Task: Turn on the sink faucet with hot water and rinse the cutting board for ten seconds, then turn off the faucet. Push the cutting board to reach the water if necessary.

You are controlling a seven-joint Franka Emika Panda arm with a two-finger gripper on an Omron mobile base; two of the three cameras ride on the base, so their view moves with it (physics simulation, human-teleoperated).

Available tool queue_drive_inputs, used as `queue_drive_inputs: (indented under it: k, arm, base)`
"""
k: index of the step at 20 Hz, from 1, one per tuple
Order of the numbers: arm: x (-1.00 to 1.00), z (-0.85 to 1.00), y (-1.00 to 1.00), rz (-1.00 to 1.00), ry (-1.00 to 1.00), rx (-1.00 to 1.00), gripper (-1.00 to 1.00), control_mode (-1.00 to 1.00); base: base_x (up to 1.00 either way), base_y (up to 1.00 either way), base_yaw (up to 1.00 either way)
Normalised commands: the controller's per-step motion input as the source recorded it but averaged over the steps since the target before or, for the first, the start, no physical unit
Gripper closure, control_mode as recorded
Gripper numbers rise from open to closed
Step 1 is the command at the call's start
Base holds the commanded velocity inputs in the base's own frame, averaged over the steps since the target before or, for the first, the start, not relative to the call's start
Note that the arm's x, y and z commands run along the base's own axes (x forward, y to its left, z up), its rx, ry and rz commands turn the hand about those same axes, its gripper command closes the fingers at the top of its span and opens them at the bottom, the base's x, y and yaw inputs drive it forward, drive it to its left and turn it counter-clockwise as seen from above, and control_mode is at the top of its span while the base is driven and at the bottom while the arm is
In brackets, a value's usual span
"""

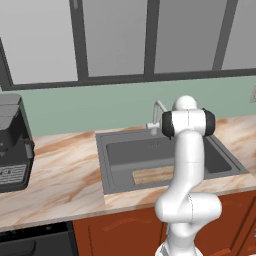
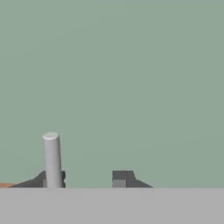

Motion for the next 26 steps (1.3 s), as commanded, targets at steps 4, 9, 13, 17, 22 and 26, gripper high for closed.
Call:
queue_drive_inputs:
  k: [4, 9, 13, 17, 22, 26]
  arm:
    - [-0.69, -0.14, -1.0, 0.0, 0.02, 0.01, 1.0, -1.0]
    - [-0.68, -0.18, -1.0, 0.0, 0.04, 0.02, 1.0, -1.0]
    - [-0.62, -0.21, -1.0, 0.0, 0.03, 0.03, 1.0, -1.0]
    - [-0.61, -0.27, -1.0, 0.0, 0.01, 0.04, 1.0, -1.0]
    - [-0.57, -0.31, -1.0, 0.0, 0.0, 0.04, 1.0, -1.0]
    - [-0.61, -0.33, -1.0, 0.0, 0.0, 0.05, 1.0, -1.0]
  base:
    - [0.0, 0.0, 0.0]
    - [0.0, 0.0, 0.0]
    - [0.0, 0.0, 0.0]
    - [0.0, 0.0, 0.0]
    - [0.0, 0.0, 0.0]
    - [0.0, 0.0, 0.0]
